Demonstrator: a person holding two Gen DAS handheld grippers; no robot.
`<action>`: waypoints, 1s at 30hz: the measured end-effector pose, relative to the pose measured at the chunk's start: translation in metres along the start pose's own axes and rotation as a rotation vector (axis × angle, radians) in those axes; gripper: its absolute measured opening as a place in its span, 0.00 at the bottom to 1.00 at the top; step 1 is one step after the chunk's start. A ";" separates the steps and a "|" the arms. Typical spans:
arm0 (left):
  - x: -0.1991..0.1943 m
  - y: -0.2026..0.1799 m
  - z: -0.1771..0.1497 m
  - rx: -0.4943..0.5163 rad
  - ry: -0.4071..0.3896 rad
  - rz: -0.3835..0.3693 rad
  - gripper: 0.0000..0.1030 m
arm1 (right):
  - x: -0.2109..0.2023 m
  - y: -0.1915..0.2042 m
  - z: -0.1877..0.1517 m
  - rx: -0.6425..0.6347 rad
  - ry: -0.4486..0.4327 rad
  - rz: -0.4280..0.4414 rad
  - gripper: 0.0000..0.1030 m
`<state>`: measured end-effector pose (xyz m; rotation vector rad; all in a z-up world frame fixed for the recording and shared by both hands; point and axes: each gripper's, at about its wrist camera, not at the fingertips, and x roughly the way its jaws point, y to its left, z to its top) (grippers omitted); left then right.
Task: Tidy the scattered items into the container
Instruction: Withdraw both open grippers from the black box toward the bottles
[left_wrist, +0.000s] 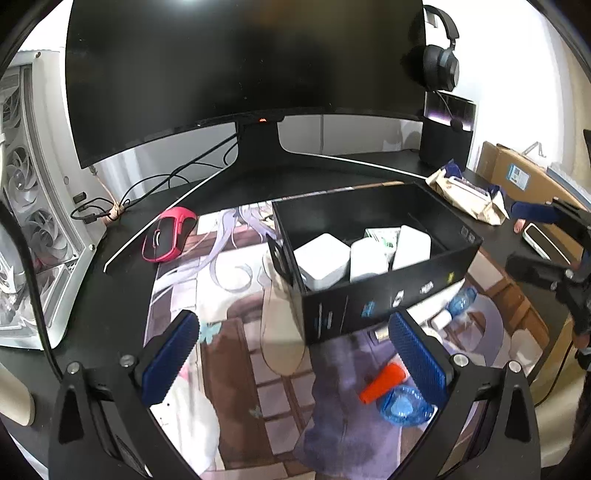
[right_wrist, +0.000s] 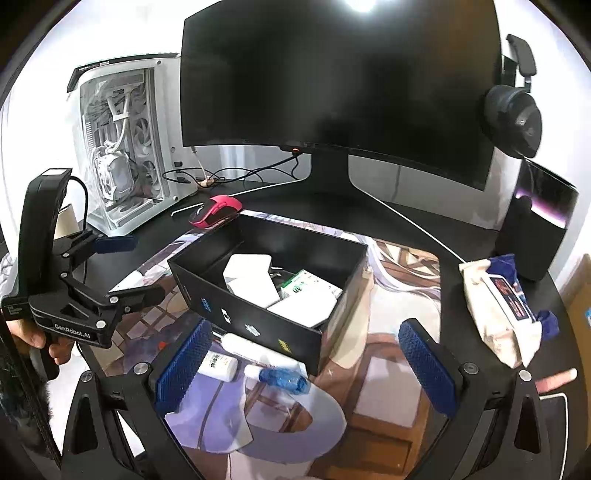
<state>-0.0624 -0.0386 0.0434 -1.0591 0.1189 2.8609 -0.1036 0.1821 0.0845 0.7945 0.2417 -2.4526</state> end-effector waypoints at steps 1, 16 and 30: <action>-0.001 0.000 -0.002 0.002 0.001 0.000 1.00 | -0.001 0.000 -0.002 0.002 0.000 -0.007 1.00; -0.007 0.002 -0.013 0.002 0.004 -0.009 1.00 | 0.003 -0.003 -0.036 0.075 0.056 -0.044 1.00; -0.004 0.008 -0.020 -0.012 0.026 -0.019 1.00 | 0.026 0.004 -0.049 0.096 0.126 -0.053 1.00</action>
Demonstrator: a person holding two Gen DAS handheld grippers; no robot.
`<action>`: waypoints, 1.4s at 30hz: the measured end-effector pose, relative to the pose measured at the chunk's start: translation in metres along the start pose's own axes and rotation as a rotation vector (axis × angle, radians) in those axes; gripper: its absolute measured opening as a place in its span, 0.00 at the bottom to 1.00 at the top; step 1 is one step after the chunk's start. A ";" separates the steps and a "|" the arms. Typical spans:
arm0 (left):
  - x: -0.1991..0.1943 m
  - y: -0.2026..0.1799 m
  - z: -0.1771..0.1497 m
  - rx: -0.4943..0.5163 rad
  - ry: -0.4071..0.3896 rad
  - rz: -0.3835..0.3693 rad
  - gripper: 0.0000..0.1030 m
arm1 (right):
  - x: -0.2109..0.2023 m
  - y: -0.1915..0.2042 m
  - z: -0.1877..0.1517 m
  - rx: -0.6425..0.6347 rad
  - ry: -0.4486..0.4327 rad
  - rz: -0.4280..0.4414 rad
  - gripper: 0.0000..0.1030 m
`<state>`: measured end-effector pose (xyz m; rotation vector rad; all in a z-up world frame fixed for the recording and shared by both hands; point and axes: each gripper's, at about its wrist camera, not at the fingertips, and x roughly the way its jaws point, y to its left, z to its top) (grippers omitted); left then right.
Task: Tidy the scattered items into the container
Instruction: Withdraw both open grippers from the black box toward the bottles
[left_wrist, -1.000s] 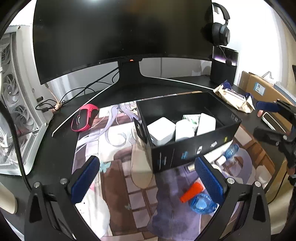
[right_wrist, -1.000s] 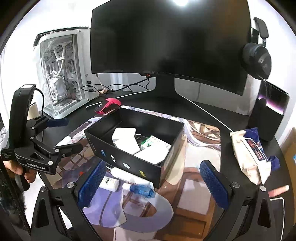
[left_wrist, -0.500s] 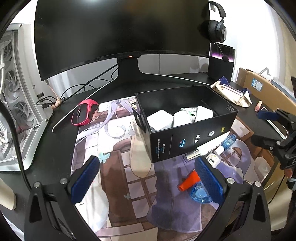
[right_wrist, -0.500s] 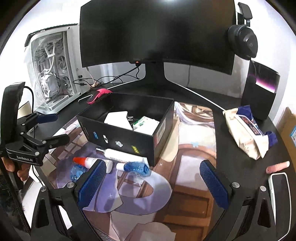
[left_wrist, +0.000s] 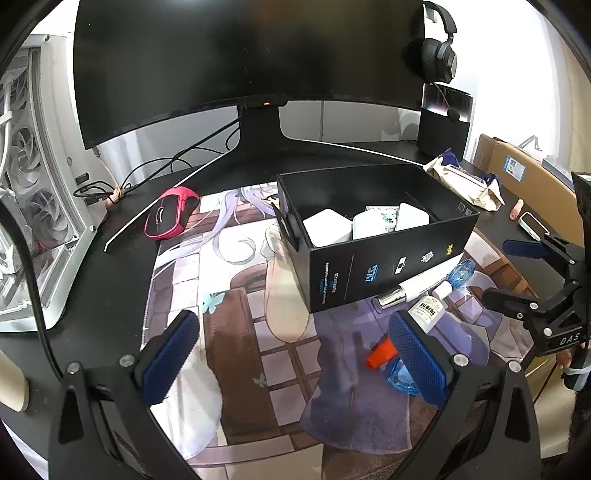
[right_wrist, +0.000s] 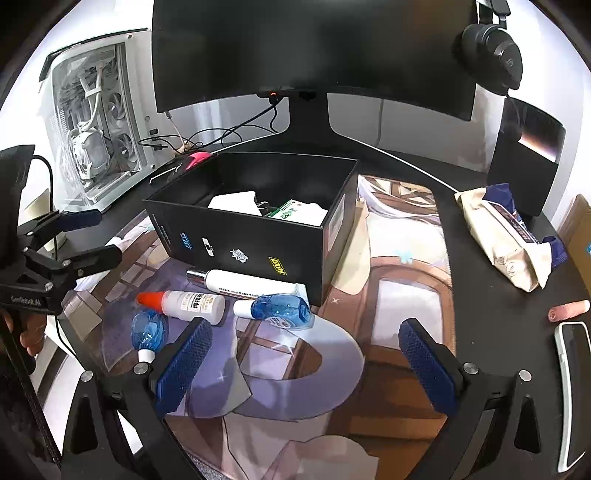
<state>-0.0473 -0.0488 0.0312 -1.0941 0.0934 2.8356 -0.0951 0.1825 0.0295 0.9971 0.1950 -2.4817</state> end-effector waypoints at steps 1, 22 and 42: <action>0.001 0.000 0.000 0.001 0.000 -0.001 1.00 | 0.002 0.000 0.001 0.003 0.003 -0.002 1.00; 0.003 0.004 -0.001 0.001 0.011 -0.018 1.00 | 0.037 0.017 0.009 -0.056 0.105 -0.102 1.00; 0.006 0.006 -0.002 0.000 0.020 -0.024 1.00 | 0.052 0.019 0.016 -0.066 0.138 -0.142 1.00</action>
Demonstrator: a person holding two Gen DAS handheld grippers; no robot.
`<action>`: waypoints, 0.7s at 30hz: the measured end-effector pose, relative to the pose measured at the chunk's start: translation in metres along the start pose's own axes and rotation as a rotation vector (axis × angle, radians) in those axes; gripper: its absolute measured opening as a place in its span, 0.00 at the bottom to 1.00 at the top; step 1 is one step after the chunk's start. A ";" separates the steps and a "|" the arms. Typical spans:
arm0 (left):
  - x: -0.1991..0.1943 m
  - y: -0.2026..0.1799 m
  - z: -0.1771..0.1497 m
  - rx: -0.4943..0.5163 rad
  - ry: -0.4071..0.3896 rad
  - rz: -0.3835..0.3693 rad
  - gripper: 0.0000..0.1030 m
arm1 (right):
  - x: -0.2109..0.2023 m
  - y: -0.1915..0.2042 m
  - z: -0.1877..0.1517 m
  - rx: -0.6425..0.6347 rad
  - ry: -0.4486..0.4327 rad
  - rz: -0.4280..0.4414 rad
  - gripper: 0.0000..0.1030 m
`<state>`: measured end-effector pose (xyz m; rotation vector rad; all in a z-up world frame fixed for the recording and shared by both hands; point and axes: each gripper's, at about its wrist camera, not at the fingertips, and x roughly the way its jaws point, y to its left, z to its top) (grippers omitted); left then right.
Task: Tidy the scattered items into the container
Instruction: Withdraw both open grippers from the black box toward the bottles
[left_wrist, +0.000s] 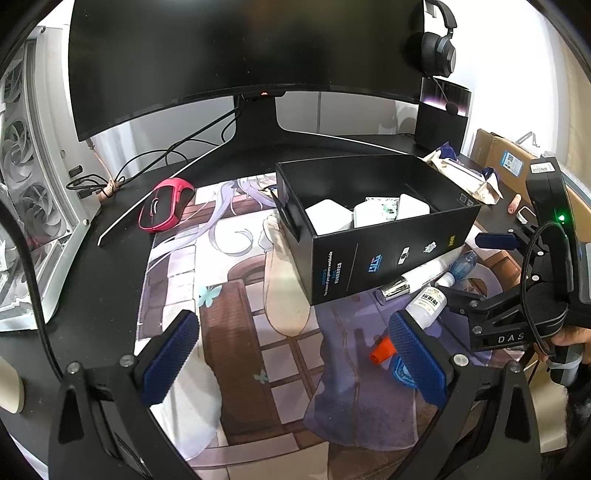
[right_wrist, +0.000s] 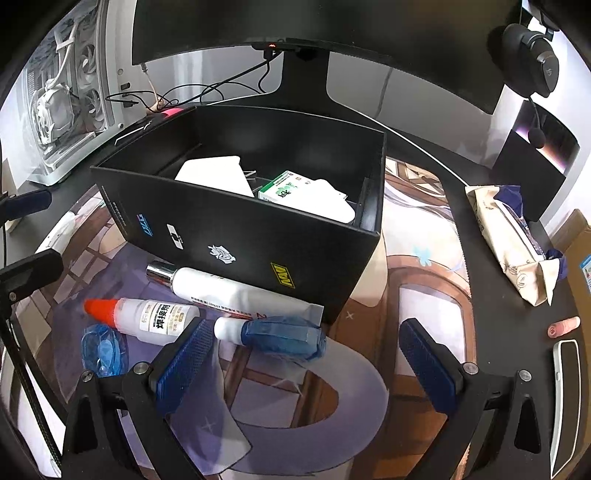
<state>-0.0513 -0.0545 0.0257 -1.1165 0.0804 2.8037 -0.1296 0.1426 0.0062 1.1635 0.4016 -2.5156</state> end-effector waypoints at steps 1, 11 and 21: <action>0.000 0.000 0.000 0.000 0.001 -0.001 1.00 | 0.000 0.000 0.000 0.000 -0.001 -0.001 1.00; 0.004 0.002 -0.001 -0.006 0.010 -0.006 1.00 | 0.005 -0.010 -0.002 0.060 0.012 0.038 1.00; 0.007 0.000 -0.002 0.000 0.019 -0.012 1.00 | 0.006 -0.011 -0.004 0.082 0.016 0.051 0.99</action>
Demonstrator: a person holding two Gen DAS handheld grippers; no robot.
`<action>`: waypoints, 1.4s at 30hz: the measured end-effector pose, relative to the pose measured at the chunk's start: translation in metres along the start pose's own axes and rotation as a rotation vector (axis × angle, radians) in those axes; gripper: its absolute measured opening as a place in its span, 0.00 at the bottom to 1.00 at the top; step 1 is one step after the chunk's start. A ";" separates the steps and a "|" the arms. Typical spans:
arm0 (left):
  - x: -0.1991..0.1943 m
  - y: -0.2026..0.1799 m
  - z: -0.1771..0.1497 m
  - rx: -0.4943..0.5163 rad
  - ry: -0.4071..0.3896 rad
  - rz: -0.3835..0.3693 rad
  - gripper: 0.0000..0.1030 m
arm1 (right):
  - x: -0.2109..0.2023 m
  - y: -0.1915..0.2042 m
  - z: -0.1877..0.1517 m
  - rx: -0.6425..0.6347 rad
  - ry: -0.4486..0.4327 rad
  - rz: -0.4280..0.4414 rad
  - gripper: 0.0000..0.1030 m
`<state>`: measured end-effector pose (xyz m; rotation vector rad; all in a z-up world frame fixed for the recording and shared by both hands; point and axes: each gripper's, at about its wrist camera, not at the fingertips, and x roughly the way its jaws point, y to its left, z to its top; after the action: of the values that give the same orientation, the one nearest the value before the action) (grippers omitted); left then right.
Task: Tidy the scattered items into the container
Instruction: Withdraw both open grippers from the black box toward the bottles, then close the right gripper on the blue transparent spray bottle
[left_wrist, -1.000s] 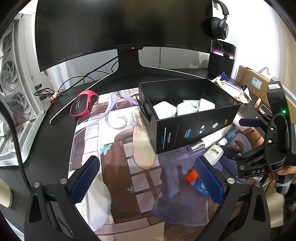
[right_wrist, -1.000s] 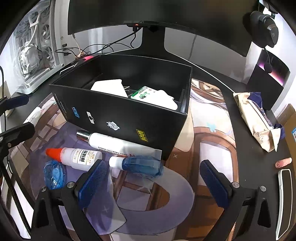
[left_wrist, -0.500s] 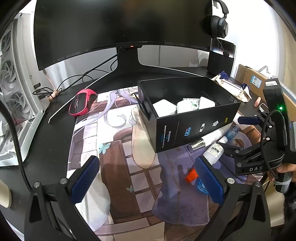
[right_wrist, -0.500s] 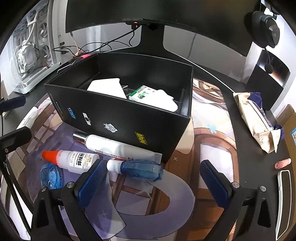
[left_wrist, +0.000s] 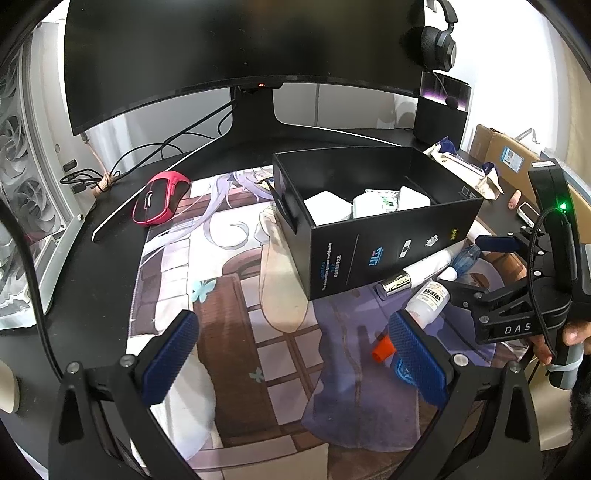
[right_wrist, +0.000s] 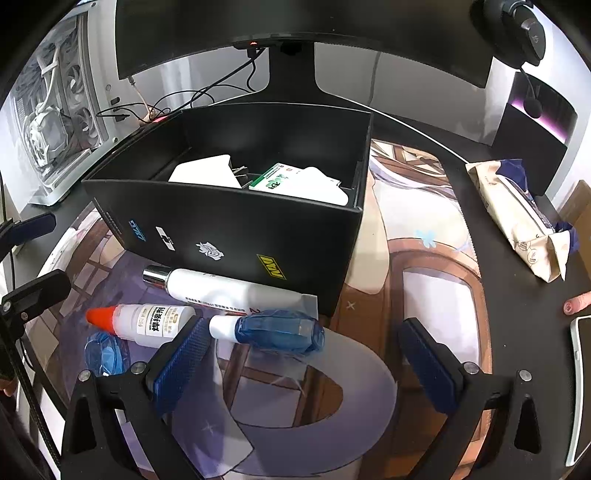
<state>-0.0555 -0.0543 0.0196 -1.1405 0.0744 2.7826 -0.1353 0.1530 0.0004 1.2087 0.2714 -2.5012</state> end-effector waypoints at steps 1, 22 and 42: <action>0.000 0.000 0.000 0.000 0.001 -0.001 1.00 | 0.000 0.000 0.000 -0.004 0.002 0.002 0.99; 0.000 0.002 -0.001 -0.005 0.004 -0.002 1.00 | -0.012 0.013 -0.008 -0.067 -0.087 0.061 0.64; -0.003 -0.009 -0.001 0.032 0.002 -0.002 1.00 | -0.023 0.005 -0.019 -0.061 -0.130 0.072 0.55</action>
<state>-0.0518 -0.0455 0.0207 -1.1348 0.1184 2.7686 -0.1065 0.1599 0.0059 1.0093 0.2635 -2.4782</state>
